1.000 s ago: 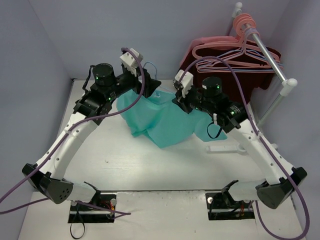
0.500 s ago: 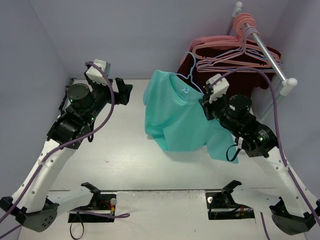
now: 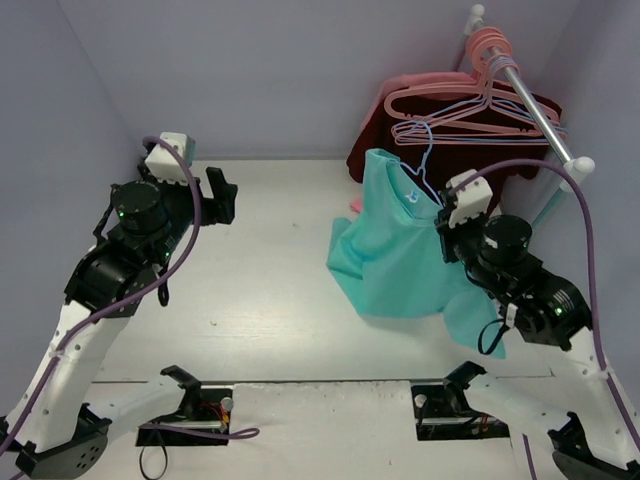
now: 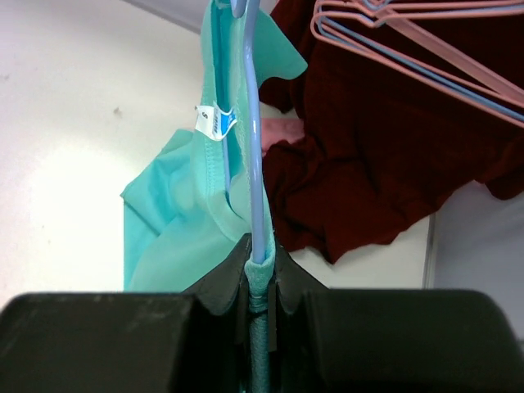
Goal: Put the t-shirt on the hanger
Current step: Place the hanger at the clothesline.
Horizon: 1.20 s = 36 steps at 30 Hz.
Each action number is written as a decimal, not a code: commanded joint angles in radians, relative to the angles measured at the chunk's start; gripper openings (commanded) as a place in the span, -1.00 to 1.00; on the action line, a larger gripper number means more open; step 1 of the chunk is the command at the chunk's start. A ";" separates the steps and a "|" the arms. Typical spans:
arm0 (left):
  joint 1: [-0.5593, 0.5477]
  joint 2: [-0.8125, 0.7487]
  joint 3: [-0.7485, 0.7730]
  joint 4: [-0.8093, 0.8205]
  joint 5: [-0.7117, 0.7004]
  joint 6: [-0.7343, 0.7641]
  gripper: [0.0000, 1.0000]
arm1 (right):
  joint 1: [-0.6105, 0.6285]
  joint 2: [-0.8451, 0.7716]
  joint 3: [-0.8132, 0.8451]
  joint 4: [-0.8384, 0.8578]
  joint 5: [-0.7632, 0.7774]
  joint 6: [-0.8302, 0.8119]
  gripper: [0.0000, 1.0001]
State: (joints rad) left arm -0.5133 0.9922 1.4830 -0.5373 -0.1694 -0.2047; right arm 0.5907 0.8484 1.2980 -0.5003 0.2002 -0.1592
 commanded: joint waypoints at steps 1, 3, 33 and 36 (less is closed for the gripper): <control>0.004 -0.046 0.030 -0.001 -0.069 -0.019 0.50 | 0.005 -0.069 0.036 -0.109 0.016 -0.025 -1.00; 0.004 -0.043 0.027 -0.001 -0.074 -0.020 0.50 | 0.004 -0.092 0.041 -0.136 0.079 -0.020 -1.00; 0.004 0.018 0.045 -0.036 0.040 -0.040 0.50 | 0.005 0.299 0.274 -0.071 0.968 0.497 -1.00; 0.004 0.007 0.035 -0.038 0.057 -0.049 0.50 | -0.003 0.339 0.279 -0.056 1.051 0.573 -1.00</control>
State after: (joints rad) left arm -0.5129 1.0080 1.4868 -0.6036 -0.1516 -0.2454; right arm 0.5907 1.1423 1.5394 -0.6706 1.0315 0.2725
